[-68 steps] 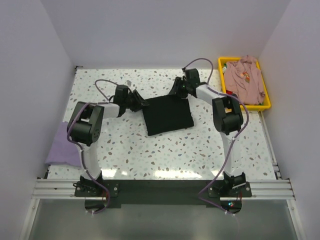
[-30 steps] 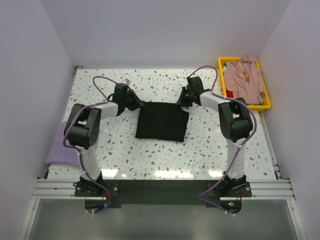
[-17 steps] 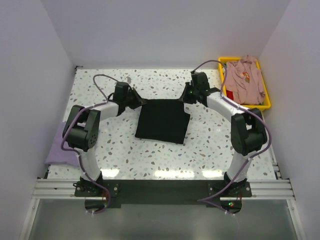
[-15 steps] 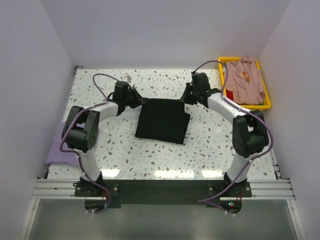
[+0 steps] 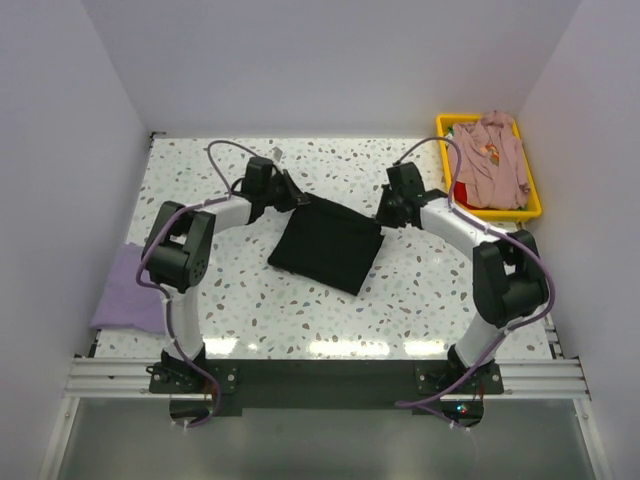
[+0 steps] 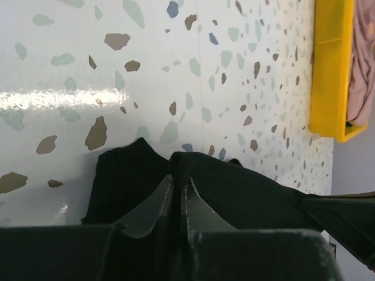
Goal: Fold and stack the t-shirts
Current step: Fold the tshirt
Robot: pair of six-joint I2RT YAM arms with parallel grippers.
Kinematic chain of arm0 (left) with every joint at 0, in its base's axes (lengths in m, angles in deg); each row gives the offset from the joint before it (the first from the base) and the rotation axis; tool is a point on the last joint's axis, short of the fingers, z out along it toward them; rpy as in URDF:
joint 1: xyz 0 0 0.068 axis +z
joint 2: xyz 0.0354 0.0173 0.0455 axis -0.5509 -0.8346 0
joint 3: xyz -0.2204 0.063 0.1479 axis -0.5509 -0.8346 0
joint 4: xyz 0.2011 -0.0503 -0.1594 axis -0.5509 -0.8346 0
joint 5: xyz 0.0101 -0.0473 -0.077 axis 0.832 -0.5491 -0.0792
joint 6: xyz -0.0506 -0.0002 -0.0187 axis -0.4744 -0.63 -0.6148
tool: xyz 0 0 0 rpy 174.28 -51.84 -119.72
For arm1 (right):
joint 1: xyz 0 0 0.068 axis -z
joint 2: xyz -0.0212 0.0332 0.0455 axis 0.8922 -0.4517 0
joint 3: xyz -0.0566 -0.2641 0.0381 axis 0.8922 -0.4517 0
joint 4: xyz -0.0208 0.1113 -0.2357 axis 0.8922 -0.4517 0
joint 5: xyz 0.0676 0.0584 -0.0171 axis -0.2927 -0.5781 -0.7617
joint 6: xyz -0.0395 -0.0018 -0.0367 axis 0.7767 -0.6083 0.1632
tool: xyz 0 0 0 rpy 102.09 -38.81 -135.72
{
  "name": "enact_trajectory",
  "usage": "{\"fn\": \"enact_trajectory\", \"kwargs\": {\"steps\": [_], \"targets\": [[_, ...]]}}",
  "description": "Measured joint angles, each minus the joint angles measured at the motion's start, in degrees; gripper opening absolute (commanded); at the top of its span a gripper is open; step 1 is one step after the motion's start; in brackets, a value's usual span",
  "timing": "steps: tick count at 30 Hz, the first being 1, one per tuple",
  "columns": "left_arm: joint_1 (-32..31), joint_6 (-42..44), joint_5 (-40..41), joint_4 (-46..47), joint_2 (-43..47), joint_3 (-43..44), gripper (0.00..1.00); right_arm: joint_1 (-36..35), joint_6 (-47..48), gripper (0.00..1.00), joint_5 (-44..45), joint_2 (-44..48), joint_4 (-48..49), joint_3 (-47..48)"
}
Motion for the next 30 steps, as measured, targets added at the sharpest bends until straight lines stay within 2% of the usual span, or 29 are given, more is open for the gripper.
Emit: {"fn": "enact_trajectory", "kwargs": {"steps": [4,7,8,11,14,18,22,23,25,30], "targets": [[-0.3,0.6,-0.7,-0.2,-4.4,1.0,0.04,0.3,0.0,0.03,1.0,-2.0,0.1,-0.2],[-0.3,1.2,-1.6,-0.5,-6.4,1.4,0.22,1.3,0.0,0.14,0.9,-5.4,0.4,-0.2],[-0.3,1.3,-1.8,-0.6,-6.6,1.7,0.32,1.6,0.0,0.23,0.9,-6.3,0.3,-0.2],[-0.3,2.1,-2.2,-0.7,-6.9,3.0,0.5,2.3,0.0,0.45,1.2,-7.4,0.0,-0.2],[-0.2,2.9,-2.2,-0.6,-6.9,4.2,0.58,3.0,0.2,0.61,1.4,-6.7,0.0,-0.7],[-0.2,3.9,-2.1,-0.9,-6.8,4.7,0.6,3.8,0.1,0.6,1.3,-1.6,-0.1,-4.7],[-0.1,4.8,-0.9,-2.8,-5.7,4.7,0.6,4.6,-1.4,0.55,-0.3,8.8,0.8,-11.9],[-0.1,5.3,-0.1,-3.8,-5.0,4.7,0.6,4.6,-1.9,0.47,-0.4,11.9,1.7,-14.1],[0.0,5.9,1.6,-5.9,-3.1,4.7,0.59,4.7,-3.1,0.38,-1.3,16.8,3.0,-18.3],[0.0,7.4,4.8,-8.6,2.1,5.0,0.58,4.7,-5.9,0.36,-5.0,23.7,7.2,-29.6]]}}
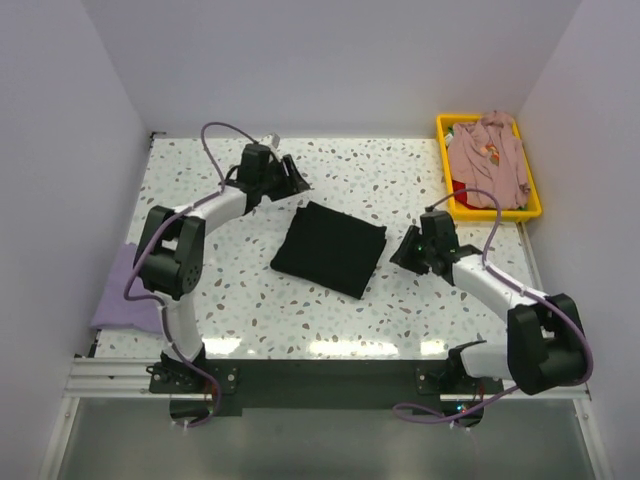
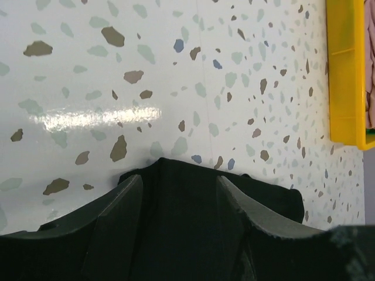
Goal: Fold and stack the t-shirts
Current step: Fold the tshirt
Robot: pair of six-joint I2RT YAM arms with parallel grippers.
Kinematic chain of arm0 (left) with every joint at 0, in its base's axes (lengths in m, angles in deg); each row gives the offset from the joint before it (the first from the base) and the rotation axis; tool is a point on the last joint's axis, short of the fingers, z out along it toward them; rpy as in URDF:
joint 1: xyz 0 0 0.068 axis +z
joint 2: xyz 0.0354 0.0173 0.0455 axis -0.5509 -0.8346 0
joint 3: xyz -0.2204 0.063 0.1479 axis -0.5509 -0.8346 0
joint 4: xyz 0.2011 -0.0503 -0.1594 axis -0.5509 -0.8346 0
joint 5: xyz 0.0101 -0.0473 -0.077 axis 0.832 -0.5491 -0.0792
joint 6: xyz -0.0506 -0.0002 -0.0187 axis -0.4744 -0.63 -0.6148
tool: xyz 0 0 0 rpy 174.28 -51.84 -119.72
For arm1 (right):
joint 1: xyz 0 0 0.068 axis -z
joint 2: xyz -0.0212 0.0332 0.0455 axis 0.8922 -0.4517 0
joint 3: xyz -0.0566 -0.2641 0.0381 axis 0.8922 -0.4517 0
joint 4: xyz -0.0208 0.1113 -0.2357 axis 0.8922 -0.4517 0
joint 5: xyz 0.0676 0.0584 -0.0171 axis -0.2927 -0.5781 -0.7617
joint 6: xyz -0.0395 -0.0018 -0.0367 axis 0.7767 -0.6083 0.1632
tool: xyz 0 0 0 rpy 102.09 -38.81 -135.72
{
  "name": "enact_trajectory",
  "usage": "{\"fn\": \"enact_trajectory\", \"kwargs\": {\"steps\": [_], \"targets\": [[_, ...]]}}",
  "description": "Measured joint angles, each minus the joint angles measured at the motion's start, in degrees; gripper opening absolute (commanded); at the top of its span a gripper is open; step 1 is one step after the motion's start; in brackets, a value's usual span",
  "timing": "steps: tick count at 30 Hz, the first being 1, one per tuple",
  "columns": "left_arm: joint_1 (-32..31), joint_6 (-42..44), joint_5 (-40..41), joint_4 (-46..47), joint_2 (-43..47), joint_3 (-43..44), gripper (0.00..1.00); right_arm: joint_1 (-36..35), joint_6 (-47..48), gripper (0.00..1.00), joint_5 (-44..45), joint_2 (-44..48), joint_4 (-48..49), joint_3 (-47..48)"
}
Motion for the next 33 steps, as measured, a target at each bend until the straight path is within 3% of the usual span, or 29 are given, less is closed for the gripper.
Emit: {"fn": "enact_trajectory", "kwargs": {"steps": [8,14,19,33], "targets": [[-3.5,1.7,1.3,-1.4,2.4,1.0,0.57,0.0,-2.1,0.41,-7.7,0.0,14.4,-12.2],[-7.8,1.8,0.4,-1.6,-0.7,1.0,0.56,0.0,-3.6,0.39,-9.3,-1.6,23.5,-14.7],[-8.7,1.8,-0.4,-1.6,-4.1,1.0,0.55,0.0,-4.6,0.32,-10.1,-4.3,27.6,-14.7],[-8.8,1.7,-1.3,-1.0,-6.3,1.0,0.54,-2.1,-4.8,0.3,-10.4,-4.8,32.4,-17.1]]}}
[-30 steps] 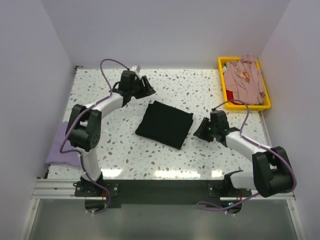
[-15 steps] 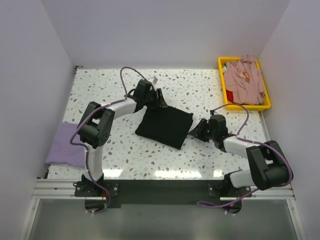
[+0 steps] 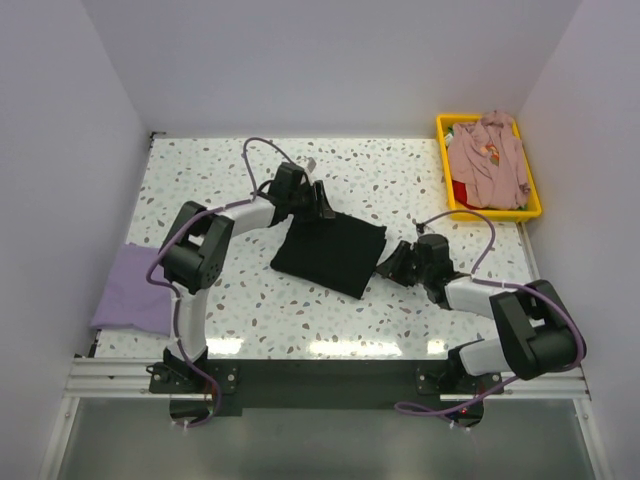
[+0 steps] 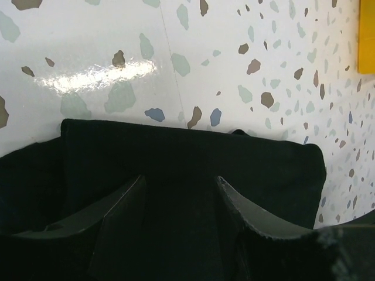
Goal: Fold and stack the t-shirts
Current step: Fold the tshirt
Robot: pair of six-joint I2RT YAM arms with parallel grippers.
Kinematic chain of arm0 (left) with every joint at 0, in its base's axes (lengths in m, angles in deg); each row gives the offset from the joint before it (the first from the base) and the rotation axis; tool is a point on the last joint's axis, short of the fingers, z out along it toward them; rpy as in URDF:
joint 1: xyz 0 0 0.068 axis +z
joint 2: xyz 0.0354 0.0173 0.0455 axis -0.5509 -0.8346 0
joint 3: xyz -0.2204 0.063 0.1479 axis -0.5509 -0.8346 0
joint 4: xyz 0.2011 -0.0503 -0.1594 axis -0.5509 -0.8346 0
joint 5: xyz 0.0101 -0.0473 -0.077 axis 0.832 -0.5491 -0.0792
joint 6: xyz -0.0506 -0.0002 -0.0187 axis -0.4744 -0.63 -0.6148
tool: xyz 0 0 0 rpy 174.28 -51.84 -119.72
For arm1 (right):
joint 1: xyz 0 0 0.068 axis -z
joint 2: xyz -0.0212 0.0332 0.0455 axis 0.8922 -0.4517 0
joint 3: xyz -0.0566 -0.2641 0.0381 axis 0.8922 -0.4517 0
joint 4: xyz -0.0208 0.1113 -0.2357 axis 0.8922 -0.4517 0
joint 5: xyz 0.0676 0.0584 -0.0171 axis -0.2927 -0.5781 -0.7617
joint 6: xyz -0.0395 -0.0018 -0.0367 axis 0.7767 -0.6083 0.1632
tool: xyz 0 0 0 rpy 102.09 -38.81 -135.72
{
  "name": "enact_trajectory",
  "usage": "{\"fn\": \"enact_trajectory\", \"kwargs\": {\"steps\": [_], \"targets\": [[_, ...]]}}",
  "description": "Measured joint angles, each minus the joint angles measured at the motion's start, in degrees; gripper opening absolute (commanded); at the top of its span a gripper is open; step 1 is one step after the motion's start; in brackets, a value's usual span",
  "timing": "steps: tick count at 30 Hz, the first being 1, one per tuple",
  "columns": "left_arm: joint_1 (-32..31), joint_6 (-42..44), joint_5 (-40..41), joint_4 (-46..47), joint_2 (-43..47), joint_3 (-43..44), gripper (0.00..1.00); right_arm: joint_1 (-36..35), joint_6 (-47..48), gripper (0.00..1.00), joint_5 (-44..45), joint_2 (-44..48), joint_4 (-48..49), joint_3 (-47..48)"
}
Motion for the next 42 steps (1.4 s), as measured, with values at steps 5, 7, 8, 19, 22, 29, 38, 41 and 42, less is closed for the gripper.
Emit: {"fn": "enact_trajectory", "kwargs": {"steps": [5,7,8,19,22,29,38,41,42], "targets": [[0.0,0.0,-0.5,0.6,-0.8,0.2,0.54,-0.3,0.1,0.33,-0.3,1.1,0.8,-0.9],[0.0,0.0,-0.6,0.7,-1.1,0.2,0.54,-0.3,0.4,0.33,-1.3,1.0,1.4,-0.9],[0.0,-0.1,-0.7,0.9,-1.3,0.3,0.54,-0.3,0.4,0.33,-1.7,1.0,1.7,-0.9],[0.0,-0.4,-1.1,1.1,-1.9,0.9,0.54,-0.7,0.7,0.34,-7.8,1.6,2.9,0.9],[0.0,-0.5,-1.4,1.1,-2.3,1.3,0.54,-0.9,0.9,0.35,-8.7,3.5,2.6,1.1],[0.0,-0.5,-2.1,1.5,-2.8,1.8,0.54,-1.0,1.5,0.36,-9.2,3.4,2.7,2.1],[0.0,-0.5,-2.7,1.6,-3.4,2.4,0.54,-1.2,1.3,0.38,-9.2,2.0,3.0,2.1],[0.0,-0.5,-2.8,1.9,-3.5,2.4,0.54,-1.2,0.5,0.25,-9.2,0.9,3.5,2.1],[0.0,-0.5,-2.9,2.0,-3.5,2.4,0.54,-1.4,0.1,0.21,-9.2,0.4,3.6,2.1]]}}
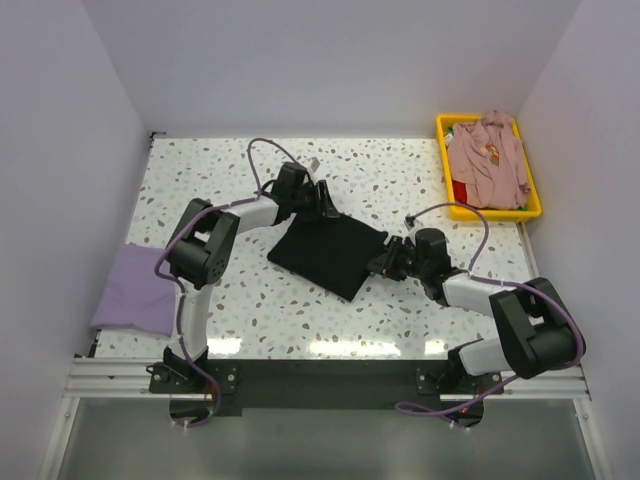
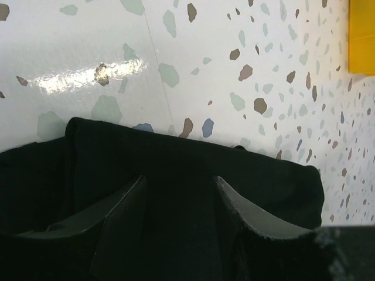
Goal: Fold and stack the t-shirts
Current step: Fold the tshirt
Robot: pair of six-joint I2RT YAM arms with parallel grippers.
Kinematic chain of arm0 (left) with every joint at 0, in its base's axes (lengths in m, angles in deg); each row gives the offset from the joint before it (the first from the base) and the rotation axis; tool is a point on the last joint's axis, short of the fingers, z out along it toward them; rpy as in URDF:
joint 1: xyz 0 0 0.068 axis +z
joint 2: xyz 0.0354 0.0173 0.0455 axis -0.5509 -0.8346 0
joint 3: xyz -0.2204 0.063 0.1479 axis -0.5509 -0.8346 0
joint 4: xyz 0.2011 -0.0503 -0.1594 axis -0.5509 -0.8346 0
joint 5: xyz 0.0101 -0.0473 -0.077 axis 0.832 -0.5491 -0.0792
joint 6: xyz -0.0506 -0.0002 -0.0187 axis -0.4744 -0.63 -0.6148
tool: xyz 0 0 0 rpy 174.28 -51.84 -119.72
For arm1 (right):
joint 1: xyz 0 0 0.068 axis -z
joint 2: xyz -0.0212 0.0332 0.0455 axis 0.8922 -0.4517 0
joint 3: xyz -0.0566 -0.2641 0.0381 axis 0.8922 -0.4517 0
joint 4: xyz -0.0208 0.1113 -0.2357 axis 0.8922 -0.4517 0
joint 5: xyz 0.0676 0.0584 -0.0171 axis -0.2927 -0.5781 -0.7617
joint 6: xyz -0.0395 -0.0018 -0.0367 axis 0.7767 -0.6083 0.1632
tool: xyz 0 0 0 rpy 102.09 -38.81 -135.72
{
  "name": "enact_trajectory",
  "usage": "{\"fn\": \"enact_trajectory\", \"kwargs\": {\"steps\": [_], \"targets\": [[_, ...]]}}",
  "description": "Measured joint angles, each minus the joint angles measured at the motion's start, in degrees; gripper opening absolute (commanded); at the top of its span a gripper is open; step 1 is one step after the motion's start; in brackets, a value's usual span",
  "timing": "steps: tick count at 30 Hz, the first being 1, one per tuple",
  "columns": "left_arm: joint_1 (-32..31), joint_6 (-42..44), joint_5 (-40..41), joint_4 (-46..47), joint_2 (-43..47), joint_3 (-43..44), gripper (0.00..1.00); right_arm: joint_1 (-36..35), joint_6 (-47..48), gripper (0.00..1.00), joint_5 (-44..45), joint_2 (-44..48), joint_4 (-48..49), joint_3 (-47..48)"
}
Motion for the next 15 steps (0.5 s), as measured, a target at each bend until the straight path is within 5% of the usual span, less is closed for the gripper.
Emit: {"fn": "enact_trajectory", "kwargs": {"steps": [6,15], "targets": [[0.0,-0.5,-0.3,0.4,-0.1,0.0,0.53,-1.2,-1.2,0.11,0.2,-1.2,0.1,-0.2],[0.0,-1.9,-1.2,2.2,-0.8,0.0,0.54,-3.2,-0.8,0.1,0.6,6.0,-5.2,-2.7]]}}
